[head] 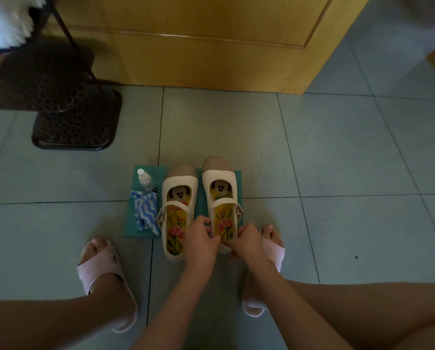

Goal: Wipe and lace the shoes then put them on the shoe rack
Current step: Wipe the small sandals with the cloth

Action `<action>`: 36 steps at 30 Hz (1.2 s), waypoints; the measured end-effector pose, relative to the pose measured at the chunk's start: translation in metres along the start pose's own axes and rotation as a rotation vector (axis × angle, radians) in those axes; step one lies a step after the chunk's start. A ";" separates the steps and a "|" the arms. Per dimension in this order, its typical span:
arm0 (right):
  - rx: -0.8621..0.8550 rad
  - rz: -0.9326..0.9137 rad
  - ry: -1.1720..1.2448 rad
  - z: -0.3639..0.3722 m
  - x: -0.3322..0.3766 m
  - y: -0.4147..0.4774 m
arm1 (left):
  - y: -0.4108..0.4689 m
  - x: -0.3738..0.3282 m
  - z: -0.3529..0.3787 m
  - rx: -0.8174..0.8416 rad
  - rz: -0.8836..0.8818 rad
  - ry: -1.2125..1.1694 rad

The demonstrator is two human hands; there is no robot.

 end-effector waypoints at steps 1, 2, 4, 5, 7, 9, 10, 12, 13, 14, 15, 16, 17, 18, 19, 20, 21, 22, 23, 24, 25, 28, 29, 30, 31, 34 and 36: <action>0.001 0.006 0.015 0.000 -0.002 0.003 | 0.001 0.000 0.002 0.000 0.004 0.000; 0.008 0.016 0.025 -0.002 -0.003 0.004 | 0.001 0.001 0.003 0.004 0.005 0.000; 0.027 0.050 0.035 -0.003 -0.007 0.009 | 0.002 0.001 0.006 0.017 0.003 -0.008; 0.033 0.063 0.044 -0.002 -0.009 0.010 | 0.002 0.002 0.007 0.026 -0.001 -0.022; 0.023 0.067 0.060 -0.002 -0.011 0.011 | 0.002 0.004 0.008 0.042 -0.010 -0.058; 0.012 0.069 0.062 -0.001 -0.011 0.011 | 0.001 0.006 0.009 0.047 -0.016 -0.085; 0.012 0.072 0.061 0.000 -0.011 0.011 | 0.001 0.006 0.009 0.047 -0.015 -0.096; 0.023 0.073 0.059 0.000 -0.011 0.012 | 0.000 0.008 0.010 0.042 -0.012 -0.114; 0.025 0.068 0.050 0.000 -0.011 0.012 | 0.000 0.009 0.010 0.037 -0.009 -0.123; 0.021 0.062 0.043 0.000 -0.011 0.012 | 0.000 0.009 0.010 0.032 -0.009 -0.128; 0.010 0.056 0.038 -0.001 -0.010 0.011 | 0.001 0.009 0.011 0.027 -0.008 -0.131; -0.004 0.047 0.033 -0.002 -0.010 0.011 | 0.001 0.009 0.011 0.027 -0.007 -0.130; -0.017 0.038 0.030 -0.003 -0.009 0.010 | 0.002 0.009 0.011 0.029 -0.004 -0.128; -0.025 0.028 0.023 -0.003 -0.008 0.011 | 0.003 0.009 0.011 0.032 -0.005 -0.126; -0.026 0.021 0.009 -0.003 -0.008 0.011 | 0.003 0.009 0.011 0.031 -0.006 -0.127; -0.022 0.016 -0.009 -0.003 -0.007 0.012 | 0.003 0.009 0.011 0.031 -0.008 -0.128; -0.015 0.013 -0.029 -0.002 -0.006 0.012 | 0.003 0.010 0.011 0.029 -0.008 -0.129; -0.008 0.006 -0.043 -0.002 -0.005 0.013 | 0.003 0.010 0.011 0.027 -0.010 -0.128; 0.001 0.000 -0.053 -0.002 -0.004 0.014 | 0.003 0.010 0.011 0.026 -0.009 -0.127; 0.007 -0.001 -0.057 -0.002 -0.003 0.015 | 0.002 0.010 0.010 0.028 -0.008 -0.130; 0.010 0.000 -0.061 -0.003 -0.003 0.015 | 0.002 0.009 0.010 0.034 -0.004 -0.134; -0.003 -0.036 -0.086 -0.005 0.000 0.010 | 0.001 0.004 0.002 0.069 0.018 -0.117; -0.023 -0.046 -0.094 -0.006 0.001 0.007 | 0.001 0.004 -0.003 0.067 0.031 -0.119; -0.049 -0.054 -0.108 -0.009 0.001 0.005 | 0.000 0.005 -0.011 0.051 0.040 -0.131; -0.075 -0.064 -0.132 -0.012 0.004 0.002 | 0.000 0.007 -0.020 0.023 0.043 -0.146; -0.113 -0.065 -0.235 -0.012 0.011 0.004 | 0.002 0.011 -0.052 -0.107 0.058 -0.121; -0.109 -0.068 -0.230 -0.004 0.012 0.010 | 0.005 0.013 -0.068 -0.185 0.069 -0.043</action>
Point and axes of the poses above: each hand's wrist, its own y-axis towards the middle knuckle, its own z-axis out of the palm, x = y × z, the point moved 6 cm from there along y, towards the middle knuckle, and after that the axes turned 2 degrees about -x, right-handed, at the moved point
